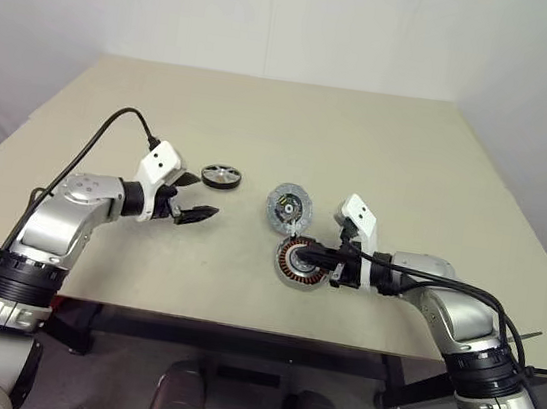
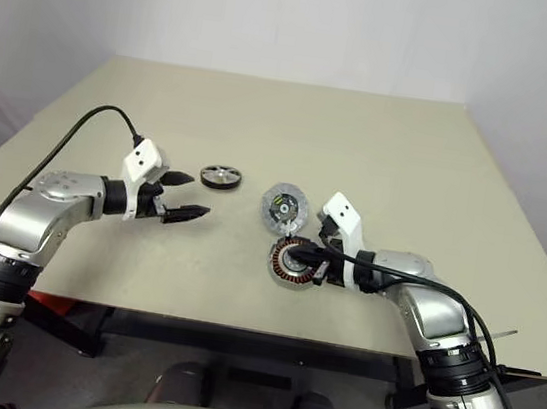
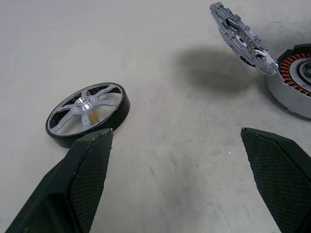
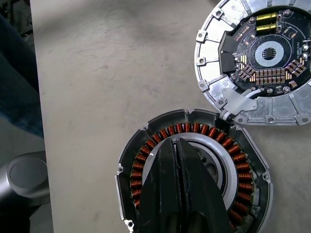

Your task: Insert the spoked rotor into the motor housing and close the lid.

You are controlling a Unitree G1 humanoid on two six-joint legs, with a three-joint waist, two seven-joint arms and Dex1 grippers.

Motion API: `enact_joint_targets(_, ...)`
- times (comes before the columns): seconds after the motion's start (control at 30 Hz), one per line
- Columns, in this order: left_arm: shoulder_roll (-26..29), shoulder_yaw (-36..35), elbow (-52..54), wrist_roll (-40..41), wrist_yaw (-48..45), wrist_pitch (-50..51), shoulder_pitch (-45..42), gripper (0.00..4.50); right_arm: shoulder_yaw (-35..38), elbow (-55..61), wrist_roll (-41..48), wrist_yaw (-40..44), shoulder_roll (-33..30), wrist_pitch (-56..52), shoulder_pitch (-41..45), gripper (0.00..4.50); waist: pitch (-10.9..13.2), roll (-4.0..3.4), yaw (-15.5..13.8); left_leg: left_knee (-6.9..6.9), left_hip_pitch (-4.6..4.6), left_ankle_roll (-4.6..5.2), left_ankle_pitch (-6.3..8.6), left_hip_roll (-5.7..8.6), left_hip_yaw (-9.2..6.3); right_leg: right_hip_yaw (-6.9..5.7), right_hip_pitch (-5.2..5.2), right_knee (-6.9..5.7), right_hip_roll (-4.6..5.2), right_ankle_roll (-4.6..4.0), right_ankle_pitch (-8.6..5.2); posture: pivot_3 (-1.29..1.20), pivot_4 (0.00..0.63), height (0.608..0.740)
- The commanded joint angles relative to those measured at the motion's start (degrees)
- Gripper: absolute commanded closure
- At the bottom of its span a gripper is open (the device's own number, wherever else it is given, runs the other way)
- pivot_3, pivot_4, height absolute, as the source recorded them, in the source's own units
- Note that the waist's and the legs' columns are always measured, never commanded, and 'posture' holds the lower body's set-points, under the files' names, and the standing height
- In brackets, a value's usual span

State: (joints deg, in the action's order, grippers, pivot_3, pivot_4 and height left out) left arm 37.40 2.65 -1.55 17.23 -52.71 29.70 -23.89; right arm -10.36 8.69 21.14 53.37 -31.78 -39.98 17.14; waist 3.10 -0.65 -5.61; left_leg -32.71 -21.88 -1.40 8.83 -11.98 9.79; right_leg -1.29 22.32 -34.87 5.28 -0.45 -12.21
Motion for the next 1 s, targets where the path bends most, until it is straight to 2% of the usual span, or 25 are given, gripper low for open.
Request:
enact_joint_targets(0.03,0.9,-1.5,0.6,-0.3,0.3,-1.2,-1.3,0.00,0.8,0.8,0.4,0.4,-0.4,1.3,1.3,4.48,0.0,0.00,0.0,0.00,0.00,0.00,0.00,0.00,0.00,0.00,0.00,0.00,0.00,0.00,0.00,0.00,0.000,0.740)
enact_joint_targets(0.3,1.9,-1.8,0.7,-0.1,-0.1,-0.9,-1.4,0.00,-0.3,-2.6,-0.9,-1.6,1.8,1.7,-1.8,4.48,0.0,0.01,0.0,0.00,0.00,0.00,0.00,0.00,0.00,0.00,0.00,0.00,0.00,0.00,0.00,0.00,0.000,0.740)
enact_joint_targets(0.77,1.6,-1.3,0.0,-0.3,0.1,-1.3,-2.0,0.00,4.0,0.8,2.6,-0.6,0.8,2.0,2.7,4.48,0.0,0.01,0.0,-0.01,0.02,-0.03,-0.02,0.00,-0.01,0.00,-0.01,-0.05,-0.01,0.00,0.01,0.00,0.000,0.740)
enact_joint_targets(1.0,1.6,-1.5,0.1,-0.4,0.1,-1.2,-1.7,0.00,2.7,-0.9,1.8,-0.1,1.2,3.1,0.8,4.48,0.0,0.02,0.0,0.00,0.00,-0.03,-0.02,0.00,-0.01,-0.01,0.01,-0.04,0.00,-0.01,0.01,0.00,0.000,0.740)
